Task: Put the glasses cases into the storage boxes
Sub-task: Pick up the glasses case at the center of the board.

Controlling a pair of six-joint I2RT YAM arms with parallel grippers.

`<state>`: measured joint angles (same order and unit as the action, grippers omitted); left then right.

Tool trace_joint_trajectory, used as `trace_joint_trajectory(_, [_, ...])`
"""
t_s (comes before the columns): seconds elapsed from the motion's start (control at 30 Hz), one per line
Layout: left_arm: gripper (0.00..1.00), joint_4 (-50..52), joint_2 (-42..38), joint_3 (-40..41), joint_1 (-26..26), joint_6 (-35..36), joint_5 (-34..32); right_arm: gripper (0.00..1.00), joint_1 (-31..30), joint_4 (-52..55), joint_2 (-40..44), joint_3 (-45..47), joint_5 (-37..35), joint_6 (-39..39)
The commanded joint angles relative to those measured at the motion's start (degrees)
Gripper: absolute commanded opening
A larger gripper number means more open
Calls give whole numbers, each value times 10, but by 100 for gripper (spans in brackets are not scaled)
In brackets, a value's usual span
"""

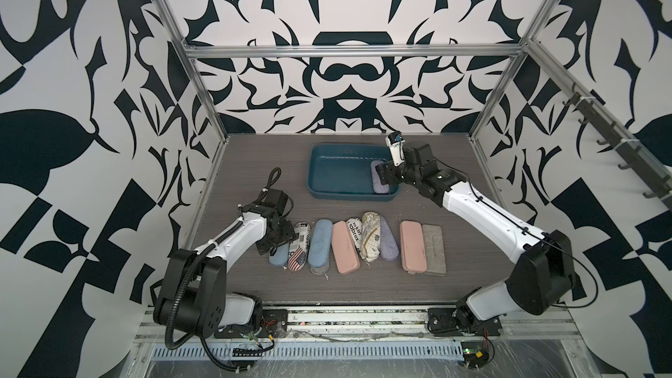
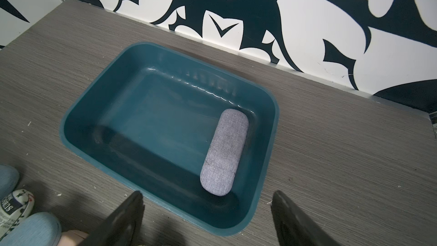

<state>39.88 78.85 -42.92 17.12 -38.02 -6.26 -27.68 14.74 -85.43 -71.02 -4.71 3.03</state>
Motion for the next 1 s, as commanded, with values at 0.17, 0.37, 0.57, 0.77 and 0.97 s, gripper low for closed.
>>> trace_joint_trajectory(0.17, [79, 19, 8, 4, 7, -14, 4, 87, 7, -17, 12, 3, 13, 5])
trace_joint_trajectory(0.37, [76, 13, 29, 1, 8, -13, 4, 87, 10, -17, 7, 2, 21, 7])
trace_joint_trajectory(0.57, [61, 9, 41, -1, 7, -19, 2, 86, 12, -16, 5, 2, 20, 8])
trace_joint_trajectory(0.77, [54, 45, -2, -21, 8, -24, -22, 86, 15, -13, 4, 0, 21, 12])
trace_joint_trajectory(0.97, [52, 122, -78, -100, 8, -2, -68, 86, 17, -11, 2, -2, 23, 14])
